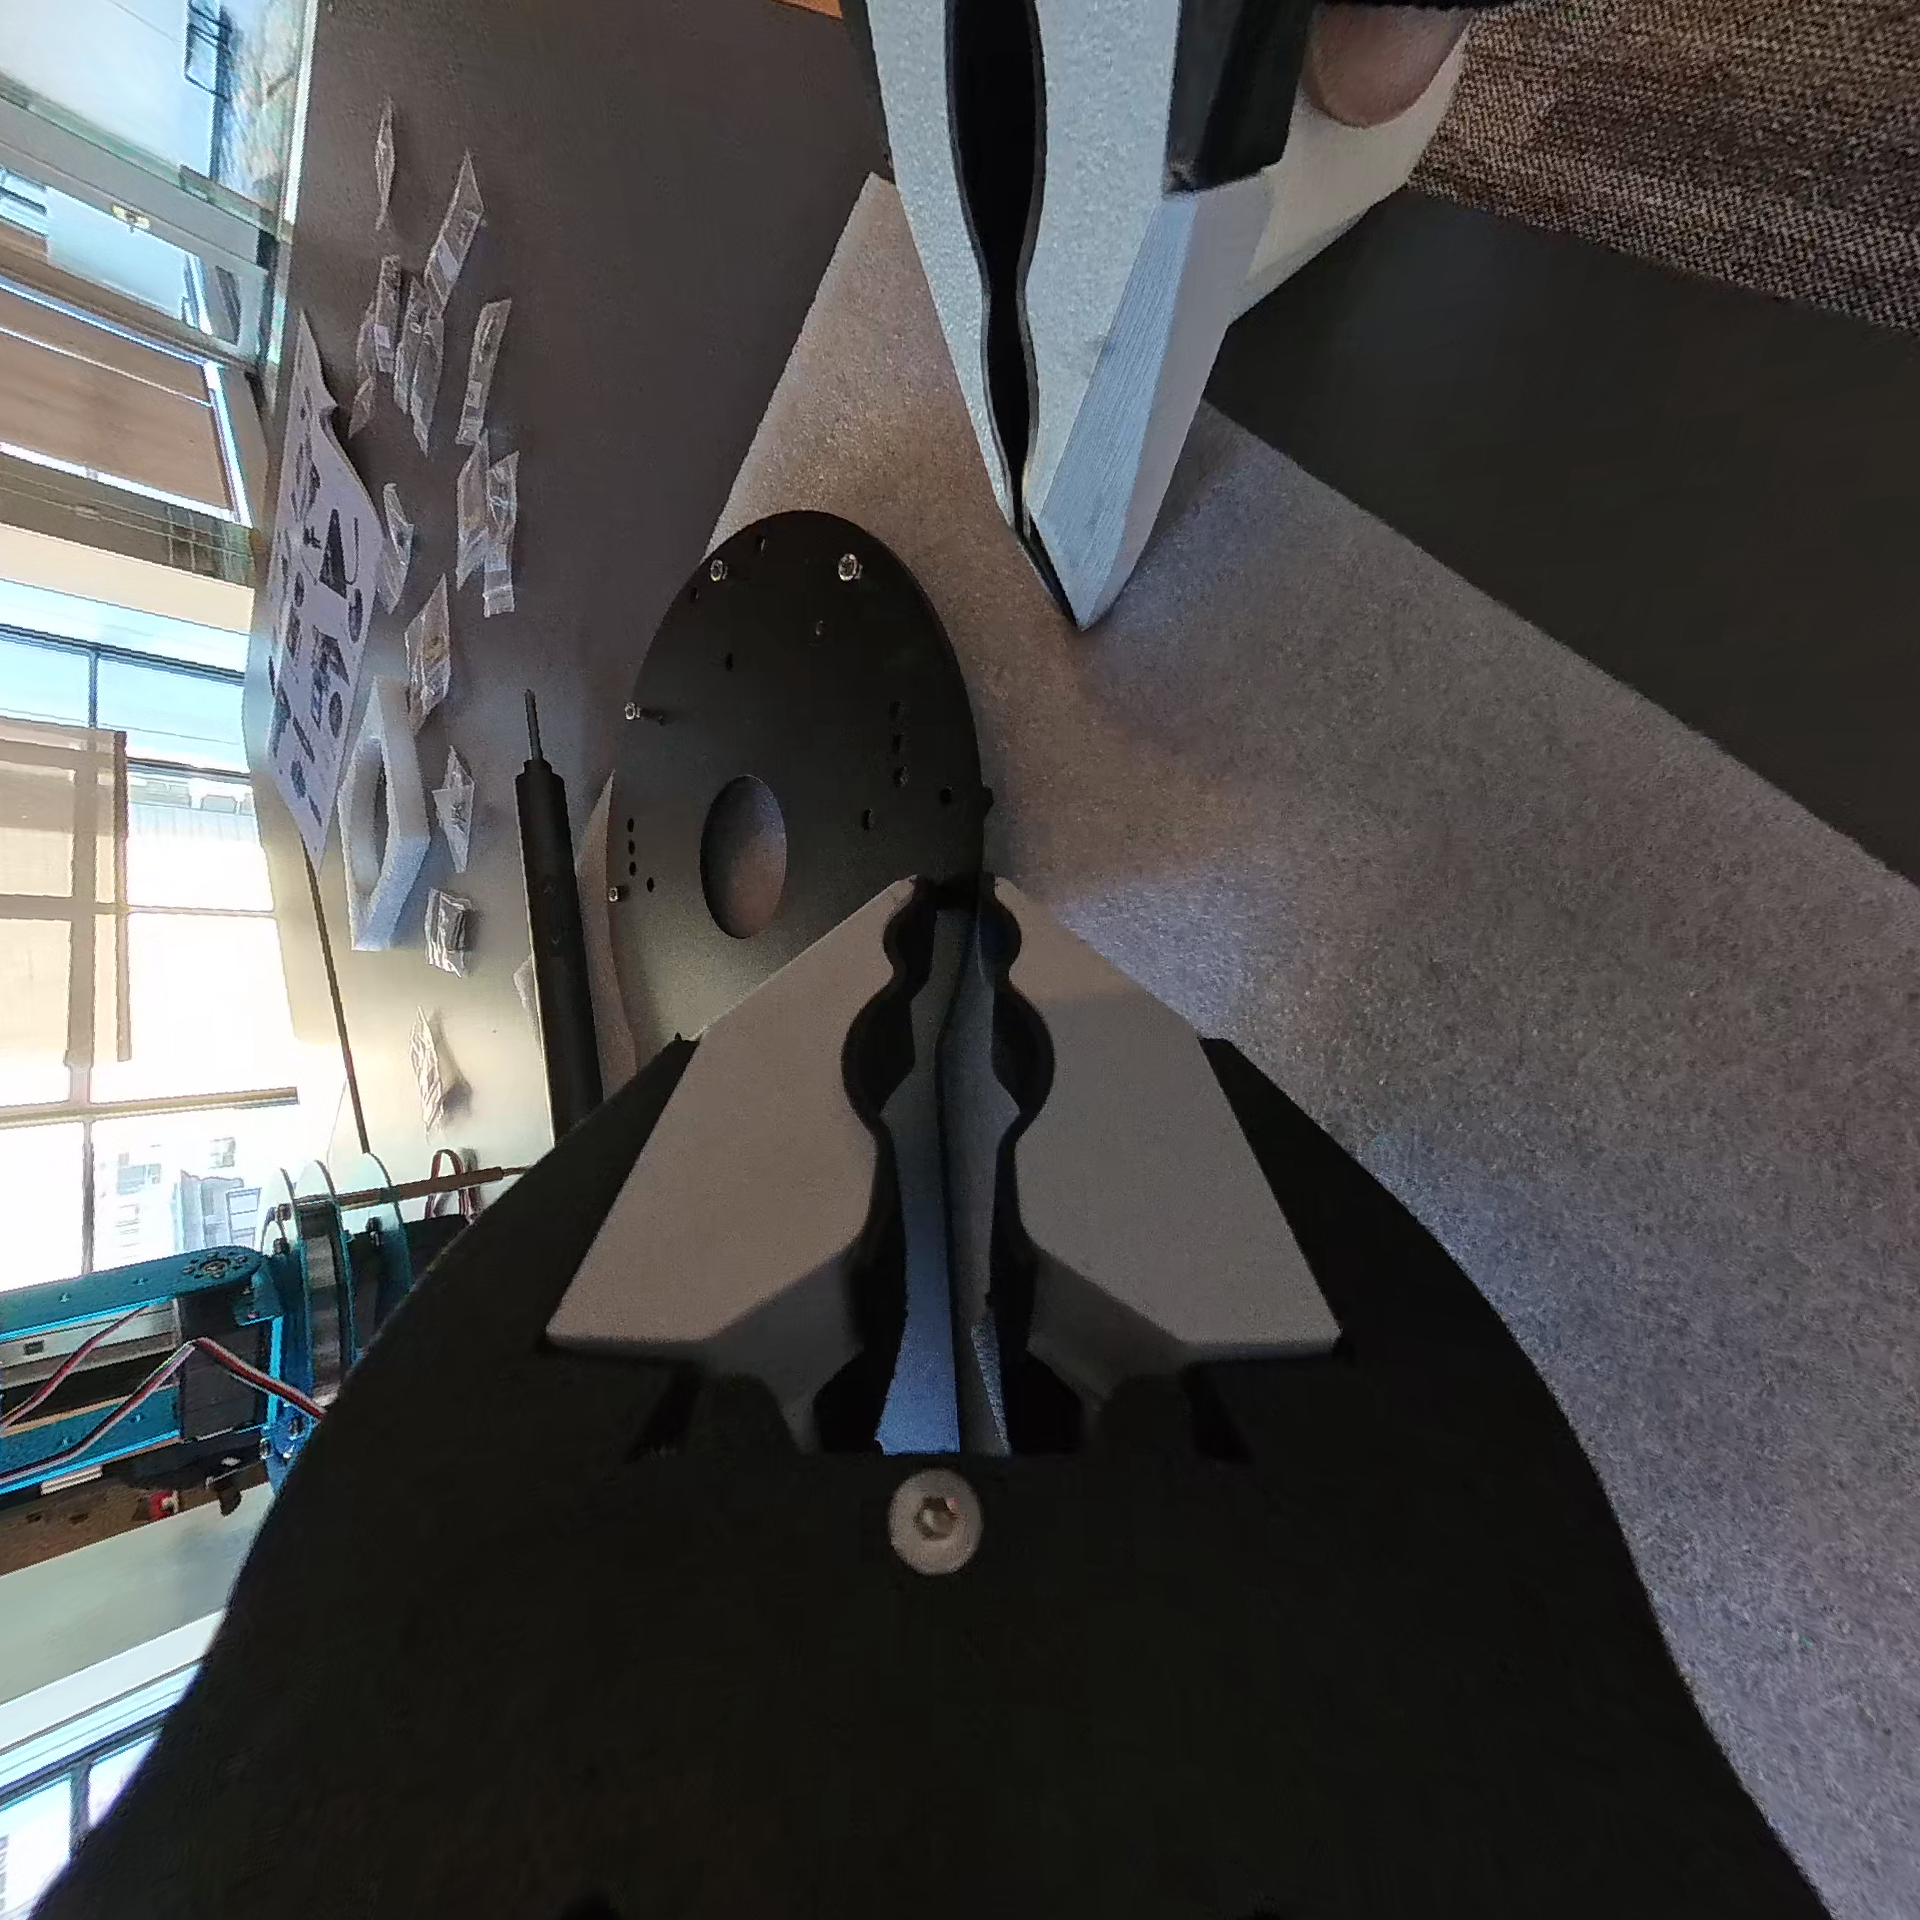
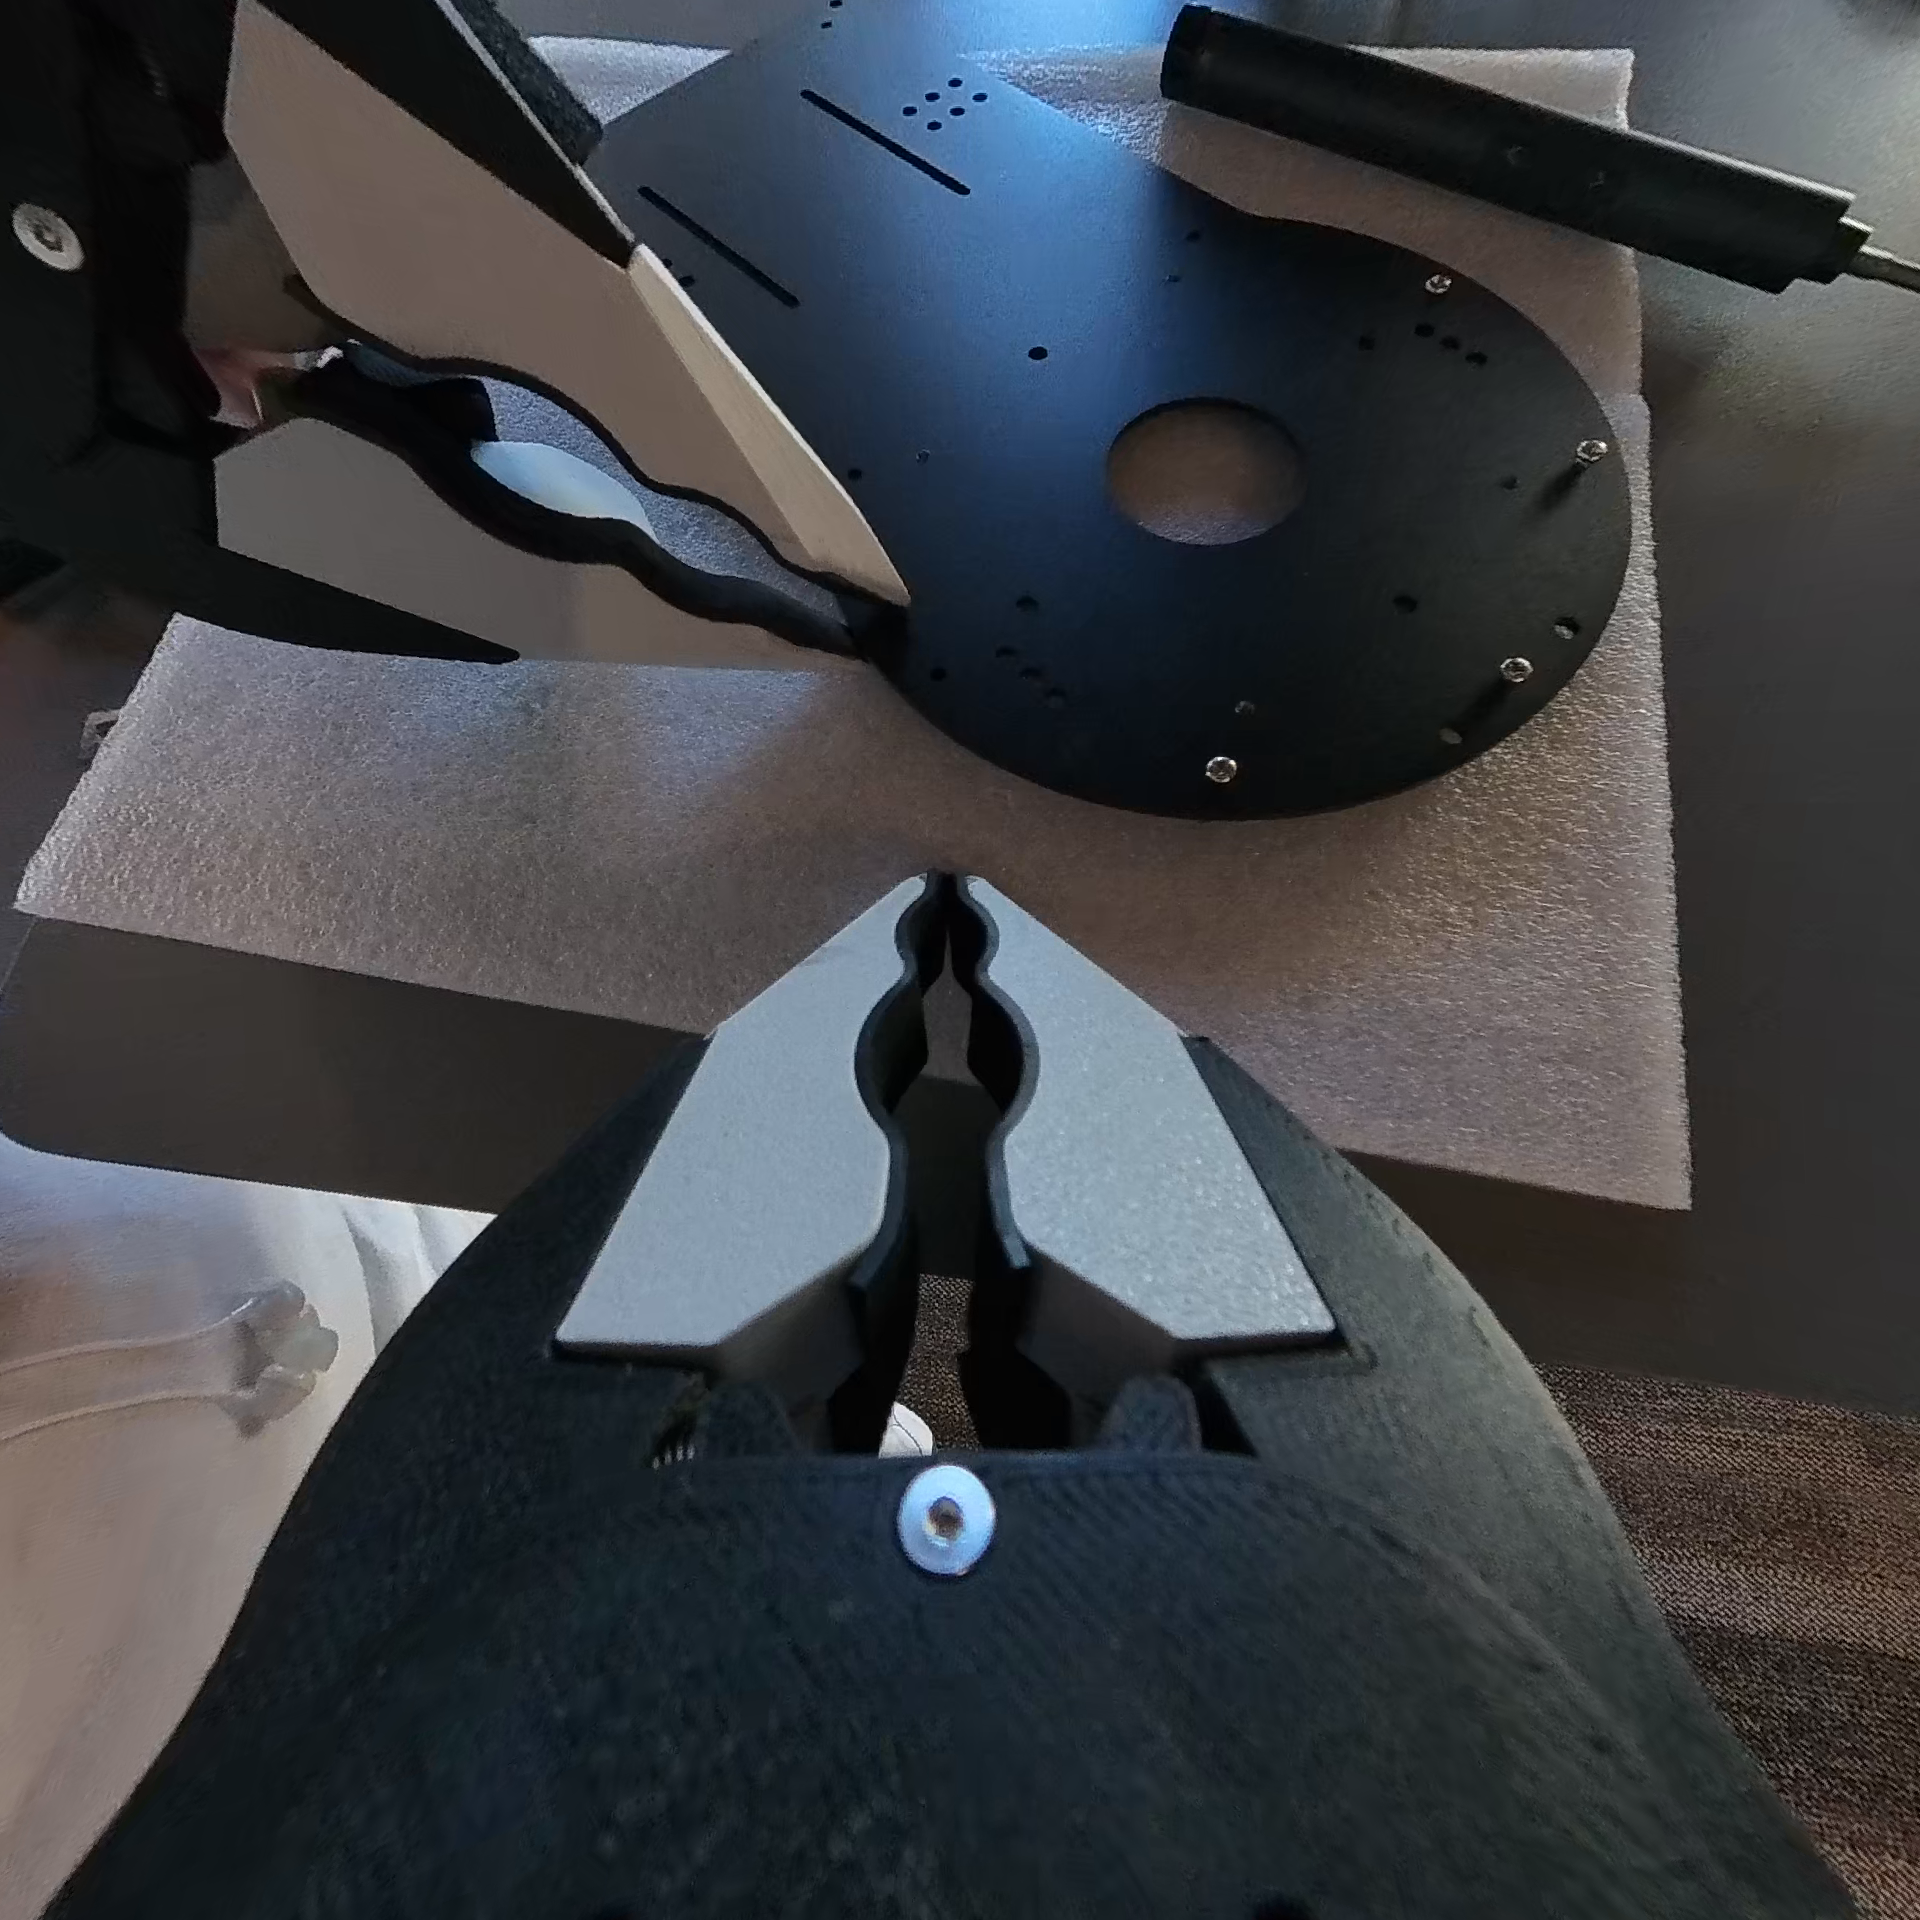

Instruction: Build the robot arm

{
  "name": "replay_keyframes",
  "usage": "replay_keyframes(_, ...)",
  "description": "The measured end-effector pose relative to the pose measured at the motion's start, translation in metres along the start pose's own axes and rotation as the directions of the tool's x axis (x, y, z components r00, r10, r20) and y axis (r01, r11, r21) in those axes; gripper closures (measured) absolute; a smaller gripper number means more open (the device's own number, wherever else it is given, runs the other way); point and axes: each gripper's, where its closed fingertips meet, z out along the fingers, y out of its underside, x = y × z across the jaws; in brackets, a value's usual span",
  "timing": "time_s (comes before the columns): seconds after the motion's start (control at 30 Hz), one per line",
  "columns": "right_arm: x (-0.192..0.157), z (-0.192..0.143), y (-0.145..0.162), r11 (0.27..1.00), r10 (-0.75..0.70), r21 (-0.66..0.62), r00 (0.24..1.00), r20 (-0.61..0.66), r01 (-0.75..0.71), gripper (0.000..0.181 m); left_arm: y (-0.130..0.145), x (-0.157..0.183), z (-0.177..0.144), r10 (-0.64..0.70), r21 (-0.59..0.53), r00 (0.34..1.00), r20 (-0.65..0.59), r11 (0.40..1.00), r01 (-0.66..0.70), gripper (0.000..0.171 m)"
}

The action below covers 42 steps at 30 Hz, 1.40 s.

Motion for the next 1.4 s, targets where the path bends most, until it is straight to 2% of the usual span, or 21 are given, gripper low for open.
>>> replay_keyframes(0.23, 0.0, 0.0, 0.0, 1.0, 0.004, 0.004, 1.0, 0.0, -0.004, 0.181, 0.001, 0.0, 0.001, -0.016, 0.009, 1.0, 0.002, 1.0, 0.016, 0.164)
replay_keyframes(0.37, 0.0, 0.0, -0.001, 1.0, -0.002, 0.014, 1.0, -0.01, 0.002, 0.181, 0.003, -0.004, -0.002, -0.152, 0.022, 0.988, -0.03, 0.988, 0.153, 0.154)
replay_keyframes(0.47, -0.001, -0.001, -0.002, 0.999, -0.004, 0.035, 1.0, -0.007, 0.004, 0.181, 0.009, -0.01, -0.014, -0.292, 0.029, 0.955, -0.059, 0.956, 0.294, 0.151)
replay_keyframes(0.53, -0.003, -0.003, -0.004, 0.998, -0.026, 0.063, 1.0, 0.009, 0.026, 0.176, 0.016, -0.014, -0.026, -0.413, 0.048, 0.908, -0.076, 0.908, 0.417, 0.15)
replay_keyframes(0.57, -0.002, -0.005, -0.008, 0.993, -0.067, 0.093, 0.998, -0.001, 0.067, 0.166, 0.021, -0.016, -0.031, -0.475, 0.054, 0.876, -0.084, 0.876, 0.48, 0.149)
replay_keyframes(0.67, -0.001, -0.01, -0.017, 0.94, -0.285, 0.167, 0.954, -0.095, 0.297, 0.161, 0.035, -0.017, -0.044, -0.658, 0.062, 0.744, -0.119, 0.743, 0.667, 0.148)
replay_keyframes(0.77, 0.001, -0.01, -0.028, 0.811, -0.533, 0.144, 0.818, -0.218, 0.567, 0.162, 0.038, -0.005, -0.05, -0.777, 0.068, 0.599, -0.191, 0.599, 0.798, 0.148)
replay_keyframes(0.83, 0.003, -0.006, -0.032, 0.732, -0.635, 0.104, 0.729, -0.255, 0.674, 0.162, 0.04, 0.002, -0.051, -0.803, 0.055, 0.559, -0.209, 0.561, 0.826, 0.15)
replay_keyframes(0.97, 0.002, 0.008, -0.023, 0.625, -0.762, 0.044, 0.621, -0.184, 0.78, 0.166, 0.042, 0.016, -0.048, -0.805, 0.01, 0.544, -0.235, 0.558, 0.83, 0.151)
replay_keyframes(1.17, 0.009, 0.012, -0.026, 0.529, -0.822, -0.004, 0.511, -0.252, 0.848, 0.174, 0.044, 0.018, -0.046, -0.766, 0.009, 0.611, -0.2, 0.622, 0.783, 0.156)
replay_keyframes(1.4, 0.008, 0.012, -0.026, 0.502, -0.831, -0.002, 0.482, -0.276, 0.865, 0.176, 0.044, 0.017, -0.046, -0.774, 0.02, 0.6, -0.201, 0.609, 0.793, 0.156)
